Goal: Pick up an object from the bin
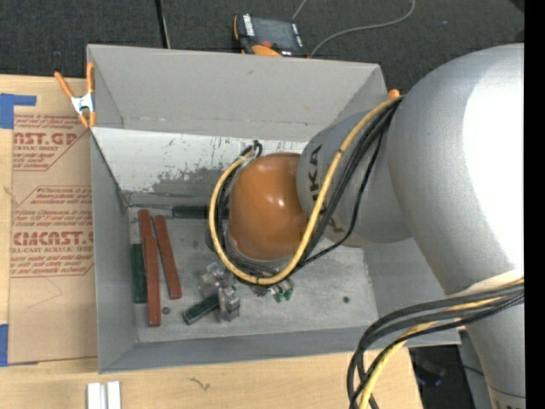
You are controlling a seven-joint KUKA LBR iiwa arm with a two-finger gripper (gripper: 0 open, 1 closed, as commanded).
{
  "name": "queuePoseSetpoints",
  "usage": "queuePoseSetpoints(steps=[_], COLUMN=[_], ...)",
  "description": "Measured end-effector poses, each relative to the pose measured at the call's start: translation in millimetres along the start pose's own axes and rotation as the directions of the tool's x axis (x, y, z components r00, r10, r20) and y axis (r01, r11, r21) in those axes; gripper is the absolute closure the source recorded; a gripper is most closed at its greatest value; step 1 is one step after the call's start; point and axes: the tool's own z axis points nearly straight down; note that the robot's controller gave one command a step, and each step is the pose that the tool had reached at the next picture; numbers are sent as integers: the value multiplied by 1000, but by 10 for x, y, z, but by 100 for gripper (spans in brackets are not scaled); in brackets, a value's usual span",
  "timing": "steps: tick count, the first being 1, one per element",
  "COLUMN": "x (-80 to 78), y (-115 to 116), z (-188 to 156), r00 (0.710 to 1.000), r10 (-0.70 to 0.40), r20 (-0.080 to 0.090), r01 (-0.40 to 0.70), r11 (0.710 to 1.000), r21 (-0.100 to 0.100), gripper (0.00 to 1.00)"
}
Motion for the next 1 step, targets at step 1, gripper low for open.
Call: queuePoseSetpoints(steps=[1], x=[142], y=[-22], z=[-1416], r00=[1000], r10=[24], r20=[8], r01=[-24], r11=[1000], r21=[3], gripper=[100])
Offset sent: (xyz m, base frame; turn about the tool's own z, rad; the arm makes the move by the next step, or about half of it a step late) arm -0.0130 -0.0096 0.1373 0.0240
